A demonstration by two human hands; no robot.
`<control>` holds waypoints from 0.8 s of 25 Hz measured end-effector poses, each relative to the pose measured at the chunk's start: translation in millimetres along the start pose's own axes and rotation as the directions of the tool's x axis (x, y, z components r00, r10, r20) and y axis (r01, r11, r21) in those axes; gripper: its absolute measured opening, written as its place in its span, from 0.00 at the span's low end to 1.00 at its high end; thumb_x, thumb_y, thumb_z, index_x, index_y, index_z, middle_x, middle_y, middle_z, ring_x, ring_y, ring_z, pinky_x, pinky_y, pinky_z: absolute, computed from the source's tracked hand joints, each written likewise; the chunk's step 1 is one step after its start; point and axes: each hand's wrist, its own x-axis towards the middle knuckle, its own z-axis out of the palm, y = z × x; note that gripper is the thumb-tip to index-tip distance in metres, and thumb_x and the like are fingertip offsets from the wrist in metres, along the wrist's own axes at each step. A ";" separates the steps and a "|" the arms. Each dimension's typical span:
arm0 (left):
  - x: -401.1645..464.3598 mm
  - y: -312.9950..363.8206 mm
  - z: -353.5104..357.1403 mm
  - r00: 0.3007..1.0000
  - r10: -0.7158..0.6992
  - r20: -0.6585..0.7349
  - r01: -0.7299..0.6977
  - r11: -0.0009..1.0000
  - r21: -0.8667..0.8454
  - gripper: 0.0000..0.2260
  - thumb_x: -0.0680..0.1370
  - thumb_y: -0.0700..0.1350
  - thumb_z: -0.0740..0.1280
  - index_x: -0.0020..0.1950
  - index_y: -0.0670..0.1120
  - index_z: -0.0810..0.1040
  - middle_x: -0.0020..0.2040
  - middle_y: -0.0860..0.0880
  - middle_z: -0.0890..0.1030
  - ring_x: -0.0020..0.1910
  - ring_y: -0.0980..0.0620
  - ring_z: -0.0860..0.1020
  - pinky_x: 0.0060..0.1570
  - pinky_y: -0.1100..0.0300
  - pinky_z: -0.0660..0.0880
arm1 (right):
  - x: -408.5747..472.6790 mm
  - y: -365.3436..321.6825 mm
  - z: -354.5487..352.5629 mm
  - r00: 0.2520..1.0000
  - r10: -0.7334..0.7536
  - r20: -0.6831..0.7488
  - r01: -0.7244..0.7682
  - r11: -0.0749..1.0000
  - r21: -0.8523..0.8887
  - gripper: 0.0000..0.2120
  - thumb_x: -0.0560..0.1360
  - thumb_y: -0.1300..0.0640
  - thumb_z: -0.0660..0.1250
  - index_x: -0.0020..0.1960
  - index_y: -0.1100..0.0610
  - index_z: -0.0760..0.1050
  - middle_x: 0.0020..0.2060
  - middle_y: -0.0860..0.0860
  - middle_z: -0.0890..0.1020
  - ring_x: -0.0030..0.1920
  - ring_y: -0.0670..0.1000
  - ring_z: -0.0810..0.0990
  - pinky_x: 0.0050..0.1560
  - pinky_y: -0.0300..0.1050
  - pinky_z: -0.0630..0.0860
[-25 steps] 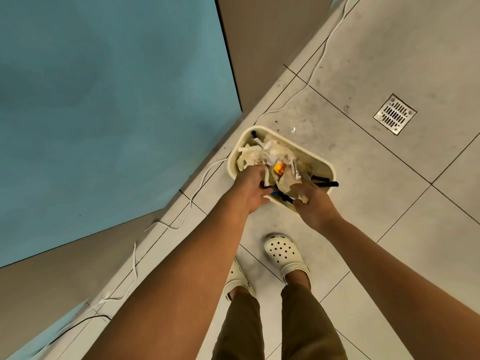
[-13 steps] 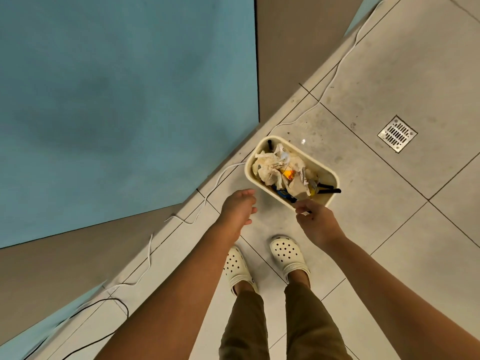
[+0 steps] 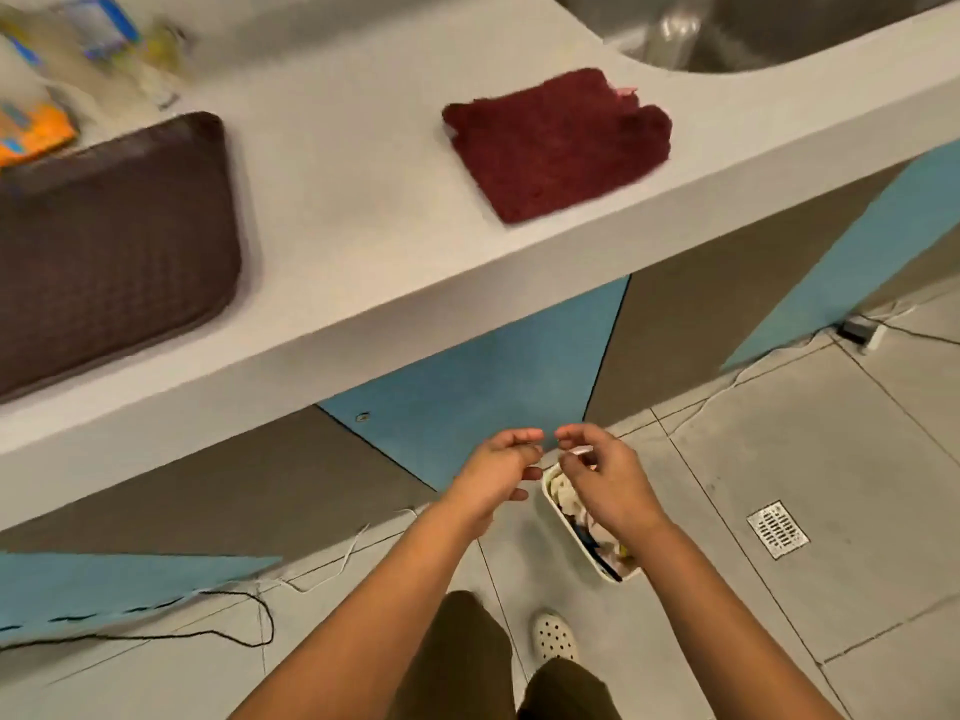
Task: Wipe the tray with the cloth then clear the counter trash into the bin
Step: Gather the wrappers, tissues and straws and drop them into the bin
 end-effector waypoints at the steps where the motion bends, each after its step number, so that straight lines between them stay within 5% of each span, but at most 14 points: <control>1: -19.6 16.6 -5.2 0.999 0.048 -0.014 -0.048 0.999 -0.021 0.07 0.78 0.41 0.62 0.50 0.54 0.75 0.46 0.55 0.78 0.42 0.56 0.76 0.39 0.62 0.70 | -4.3 -23.1 -5.0 0.999 -0.046 0.008 0.046 0.999 -0.006 0.12 0.73 0.66 0.64 0.50 0.50 0.74 0.42 0.43 0.77 0.39 0.43 0.75 0.39 0.33 0.70; 7: -106.2 79.9 -58.4 0.953 0.249 -0.175 -0.275 0.951 -0.144 0.06 0.78 0.42 0.62 0.50 0.52 0.76 0.44 0.55 0.78 0.39 0.58 0.76 0.37 0.63 0.70 | -11.9 -136.1 -10.1 0.961 -0.244 0.130 0.248 0.969 -0.019 0.10 0.74 0.66 0.63 0.50 0.52 0.74 0.41 0.44 0.77 0.34 0.43 0.74 0.28 0.25 0.67; 12: -145.0 108.6 -119.7 0.885 0.290 -0.364 -0.388 0.891 -0.235 0.06 0.77 0.42 0.63 0.48 0.53 0.77 0.44 0.55 0.78 0.40 0.57 0.77 0.35 0.64 0.71 | -6.5 -209.1 9.0 0.912 -0.375 0.165 0.377 0.926 0.018 0.10 0.74 0.66 0.63 0.49 0.52 0.76 0.43 0.45 0.79 0.35 0.44 0.73 0.32 0.27 0.69; 20: -159.1 149.5 -229.0 0.820 0.351 -0.452 -0.491 0.838 -0.238 0.07 0.77 0.43 0.63 0.49 0.55 0.77 0.48 0.55 0.79 0.44 0.56 0.78 0.40 0.62 0.74 | 25.1 -301.0 90.2 0.875 -0.432 0.219 0.443 0.896 -0.004 0.09 0.75 0.62 0.63 0.48 0.49 0.77 0.43 0.45 0.79 0.36 0.43 0.76 0.36 0.33 0.69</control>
